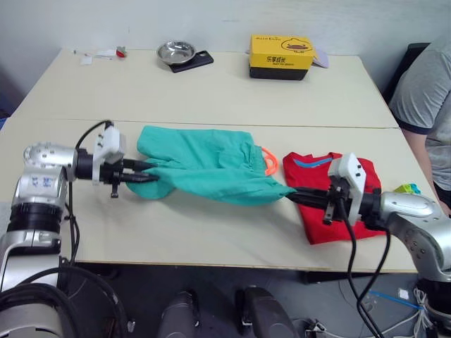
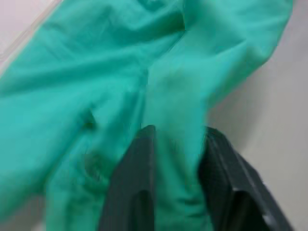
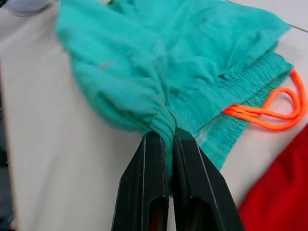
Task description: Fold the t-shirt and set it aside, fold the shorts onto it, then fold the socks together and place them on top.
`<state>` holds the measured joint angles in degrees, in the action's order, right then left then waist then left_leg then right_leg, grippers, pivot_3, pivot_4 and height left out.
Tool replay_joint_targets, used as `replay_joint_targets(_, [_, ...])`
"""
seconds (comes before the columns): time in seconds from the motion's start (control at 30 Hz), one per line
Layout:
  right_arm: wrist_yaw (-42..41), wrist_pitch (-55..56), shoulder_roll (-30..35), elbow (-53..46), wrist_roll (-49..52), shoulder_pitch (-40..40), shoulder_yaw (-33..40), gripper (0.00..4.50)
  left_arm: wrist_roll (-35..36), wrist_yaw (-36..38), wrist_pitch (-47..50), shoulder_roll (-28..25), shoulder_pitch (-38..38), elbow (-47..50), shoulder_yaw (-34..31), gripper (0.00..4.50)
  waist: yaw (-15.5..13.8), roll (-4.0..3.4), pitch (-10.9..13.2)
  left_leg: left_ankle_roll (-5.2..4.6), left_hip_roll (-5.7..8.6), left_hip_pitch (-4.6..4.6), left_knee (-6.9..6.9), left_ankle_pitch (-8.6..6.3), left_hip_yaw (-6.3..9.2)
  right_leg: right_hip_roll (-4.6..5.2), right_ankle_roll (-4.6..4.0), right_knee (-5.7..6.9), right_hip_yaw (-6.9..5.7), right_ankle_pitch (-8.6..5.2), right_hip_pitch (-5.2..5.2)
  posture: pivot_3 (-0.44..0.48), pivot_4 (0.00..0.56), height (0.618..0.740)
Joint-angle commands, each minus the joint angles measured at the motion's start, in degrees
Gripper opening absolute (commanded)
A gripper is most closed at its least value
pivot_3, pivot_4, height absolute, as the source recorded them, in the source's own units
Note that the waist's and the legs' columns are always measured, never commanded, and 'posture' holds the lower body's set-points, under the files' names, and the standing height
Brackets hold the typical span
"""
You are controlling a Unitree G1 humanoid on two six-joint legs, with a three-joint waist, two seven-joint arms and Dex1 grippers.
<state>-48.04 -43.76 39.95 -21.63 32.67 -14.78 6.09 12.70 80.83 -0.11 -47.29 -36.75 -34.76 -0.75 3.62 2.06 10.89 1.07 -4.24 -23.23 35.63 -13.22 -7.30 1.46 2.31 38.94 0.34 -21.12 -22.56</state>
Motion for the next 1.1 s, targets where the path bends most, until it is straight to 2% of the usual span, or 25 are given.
replay_joint_targets(0.03, [3.5,0.5,-1.8,-0.5,-0.9,-1.3,-1.1,0.0,1.0,-1.6,-6.7,-1.8,5.2,4.1,-4.2,2.51,-0.2,0.02,0.0,0.0,-0.02,-0.04,0.0,0.0,0.02,0.0,0.0,0.01,-0.03,0.0,-0.03,0.0,0.15,0.74])
replay_joint_targets(0.1, [4.8,0.9,-2.9,-0.5,-1.5,-1.7,-1.8,0.0,2.5,-2.8,-8.6,-1.8,8.9,7.5,-6.3,2.51,-0.3,0.02,0.0,0.0,-0.02,-0.06,-0.01,0.0,0.04,0.0,-0.01,0.01,-0.04,0.0,-0.05,0.0,0.15,0.74])
replay_joint_targets(0.17, [6.2,1.7,-3.8,-0.1,-2.5,-2.0,-2.3,0.0,4.0,-5.3,-6.5,-1.2,11.6,11.4,-8.1,2.51,-0.5,0.04,0.0,-0.01,-0.01,-0.08,0.01,-0.01,0.03,0.04,-0.01,0.0,-0.04,0.0,-0.04,0.0,0.15,0.74])
replay_joint_targets(0.27, [7.7,2.9,-5.1,1.2,-4.0,-3.1,-3.1,0.0,3.8,-8.2,-7.8,-0.4,16.6,18.4,-9.1,3.05,-0.6,0.05,0.0,-0.16,0.03,-0.07,0.04,-0.08,0.08,0.09,0.0,-0.01,-0.06,0.02,0.03,0.0,0.15,0.74])
replay_joint_targets(0.37, [8.5,4.0,-5.8,2.2,-5.0,-3.9,-3.5,0.0,2.4,-9.7,-11.2,0.2,20.1,22.3,-8.6,3.94,-0.5,0.05,0.0,-0.21,0.08,-0.04,0.02,-0.08,0.05,0.15,0.02,-0.03,-0.03,0.03,0.07,0.0,0.15,0.74])
replay_joint_targets(0.4, [8.5,4.3,-6.0,2.6,-5.3,-4.2,-3.8,0.0,-0.1,-10.8,-14.4,0.1,21.0,21.7,-7.5,4.26,-0.5,0.05,0.0,-0.21,0.08,-0.05,0.02,-0.08,0.05,0.15,0.02,-0.03,-0.04,0.03,0.07,0.0,0.15,0.74])
replay_joint_targets(0.6, [8.4,5.0,-6.8,2.9,-5.9,-4.8,-4.2,0.0,-9.2,-19.5,-21.5,0.9,19.5,15.9,-4.3,4.26,-0.4,0.04,0.0,-0.2,0.06,-0.02,-0.03,-0.07,0.06,0.08,0.0,-0.03,-0.05,0.04,0.03,0.0,0.15,0.74])
replay_joint_targets(0.7, [7.7,5.1,-5.9,2.5,-5.9,-4.2,-3.7,0.0,-12.1,-22.1,-23.1,0.5,18.0,12.8,-2.9,3.63,-0.5,0.04,0.0,-0.23,0.07,-0.03,-0.02,-0.06,0.06,0.09,0.02,-0.03,-0.05,0.06,0.04,0.0,0.15,0.74])
replay_joint_targets(0.83, [5.3,5.9,-4.4,1.5,-5.1,-2.9,-2.5,0.0,-10.4,-21.7,-21.9,0.6,16.8,11.0,-2.7,2.33,-0.5,0.04,0.0,-0.28,0.08,-0.01,-0.02,-0.03,0.04,0.11,0.05,-0.03,-0.04,0.11,0.06,0.0,0.15,0.74])
replay_joint_targets(0.97, [-2.2,9.0,-1.2,-1.1,-1.8,0.4,-0.9,0.0,-1.6,-11.5,-16.9,-1.4,18.8,14.8,-3.4,1.11,-0.3,0.04,0.0,-0.28,0.07,-0.03,-0.04,-0.02,0.04,0.09,0.05,-0.03,-0.06,0.12,0.04,0.0,0.15,0.74])
replay_joint_targets(1.07, [-13.8,14.9,4.0,-4.2,0.1,5.4,-0.7,0.0,6.2,-1.9,-9.6,-6.1,24.3,20.6,-5.3,0.14,-0.1,0.04,0.0,-0.22,0.01,-0.06,-0.09,-0.06,0.01,0.04,0.04,-0.09,-0.05,0.11,0.0,0.0,0.15,0.74])
replay_joint_targets(1.1, [-17.1,17.1,5.9,-4.7,-0.2,7.3,-0.9,0.0,8.1,0.6,-6.7,-8.3,26.8,22.8,-5.8,0.06,0.0,0.04,0.0,-0.21,0.01,0.0,-0.21,-0.06,0.01,0.03,0.04,-0.19,-0.05,0.09,0.05,0.0,0.15,0.74])
